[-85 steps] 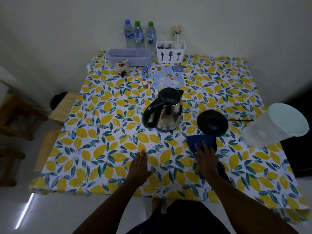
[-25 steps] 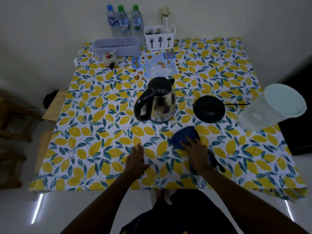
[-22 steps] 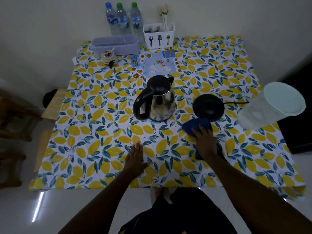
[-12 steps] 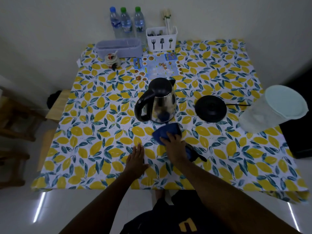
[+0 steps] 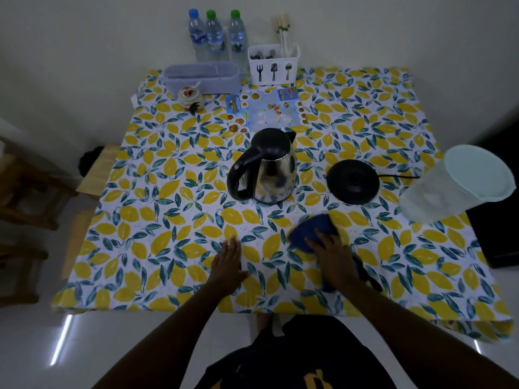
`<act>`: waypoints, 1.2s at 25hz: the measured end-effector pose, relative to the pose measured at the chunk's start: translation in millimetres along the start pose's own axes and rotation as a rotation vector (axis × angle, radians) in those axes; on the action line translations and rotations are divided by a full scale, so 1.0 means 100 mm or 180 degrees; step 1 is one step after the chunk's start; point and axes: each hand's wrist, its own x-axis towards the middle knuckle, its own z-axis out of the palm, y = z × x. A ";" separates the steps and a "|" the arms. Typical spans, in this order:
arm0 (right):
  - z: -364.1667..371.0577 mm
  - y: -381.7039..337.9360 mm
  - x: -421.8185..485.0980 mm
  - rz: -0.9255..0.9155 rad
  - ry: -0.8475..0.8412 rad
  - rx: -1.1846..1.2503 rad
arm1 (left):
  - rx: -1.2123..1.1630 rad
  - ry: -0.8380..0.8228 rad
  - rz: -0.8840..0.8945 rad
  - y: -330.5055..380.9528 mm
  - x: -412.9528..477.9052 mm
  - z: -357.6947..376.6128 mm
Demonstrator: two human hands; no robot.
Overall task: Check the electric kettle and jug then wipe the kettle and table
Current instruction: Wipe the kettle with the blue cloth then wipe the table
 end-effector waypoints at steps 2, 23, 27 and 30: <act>-0.22 0.11 0.24 0.0610 0.0029 0.0200 | -0.0001 -0.0019 -0.0009 0.00 0.00 0.00; 0.01 0.28 0.01 0.0404 0.0142 0.0091 | -0.0119 -0.0047 -0.0088 0.08 0.00 -0.03; -0.18 0.23 0.23 0.1001 0.0141 0.0442 | -0.0081 0.0094 -0.0084 0.12 -0.07 -0.03; -0.09 0.15 0.08 0.0820 0.0108 0.0365 | 0.0091 0.0358 0.0021 0.25 -0.12 0.06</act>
